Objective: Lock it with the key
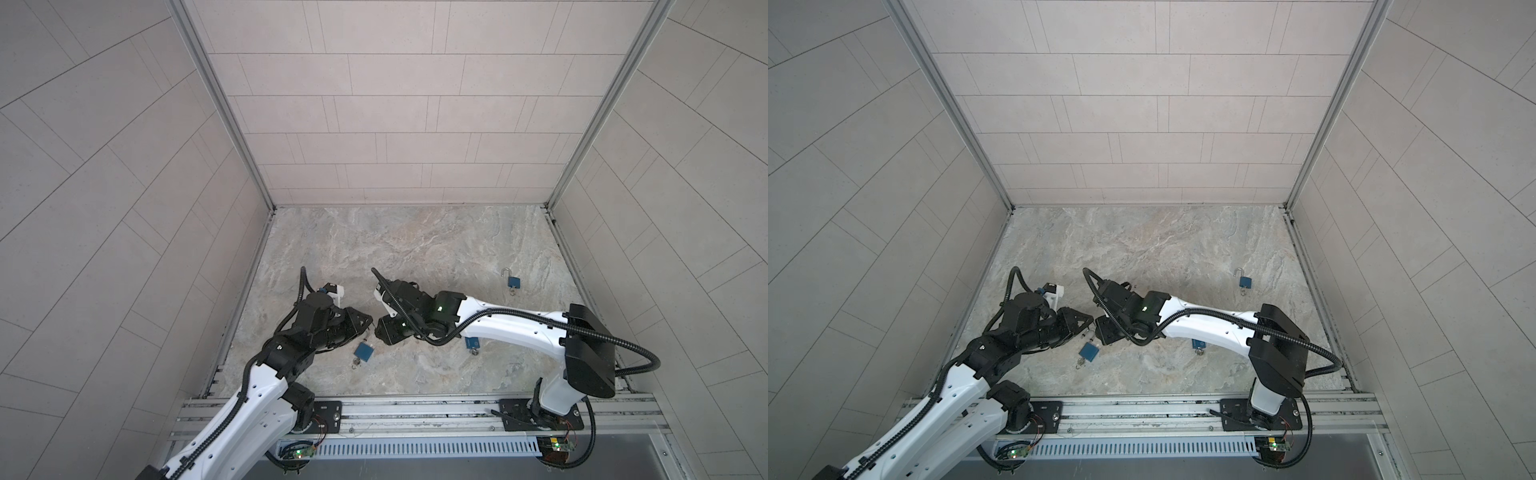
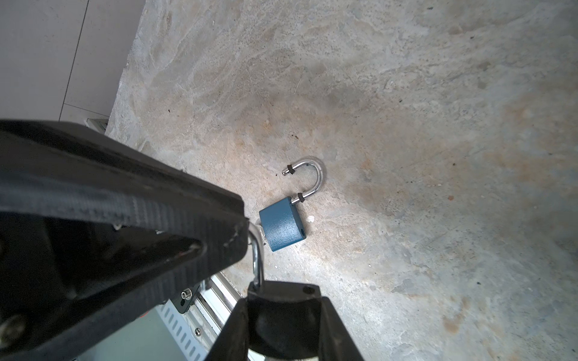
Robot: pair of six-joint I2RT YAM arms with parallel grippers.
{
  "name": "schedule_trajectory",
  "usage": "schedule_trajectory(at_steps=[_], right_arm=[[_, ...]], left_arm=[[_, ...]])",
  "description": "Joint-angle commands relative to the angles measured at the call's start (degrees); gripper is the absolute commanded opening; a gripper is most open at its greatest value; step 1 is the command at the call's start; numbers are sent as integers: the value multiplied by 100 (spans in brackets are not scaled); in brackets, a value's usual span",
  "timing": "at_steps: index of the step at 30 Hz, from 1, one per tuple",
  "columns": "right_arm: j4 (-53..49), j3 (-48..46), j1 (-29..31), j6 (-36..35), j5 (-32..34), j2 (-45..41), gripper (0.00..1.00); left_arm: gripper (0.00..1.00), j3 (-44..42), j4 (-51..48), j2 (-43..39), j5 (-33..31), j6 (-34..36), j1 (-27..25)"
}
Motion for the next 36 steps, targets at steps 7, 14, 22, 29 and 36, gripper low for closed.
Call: schedule_trajectory(at_steps=[7,14,22,29,36], right_arm=[[44,43,1,-25,-29,-22,17],[44,6,3,-36,-36,-23,15],[25,-20,5,-52,-5,-79,16],[-1,-20,2,-63,75,-220,42],[154,-395,-8,112,149,-607,63]], left_arm=[[21,109,56,18,-57,106,-9],[17,149,30,97,-153,116,3],[9,195,-55,128,-332,141,0],[2,255,-145,227,-391,213,2],[0,255,-41,215,-401,156,7]])
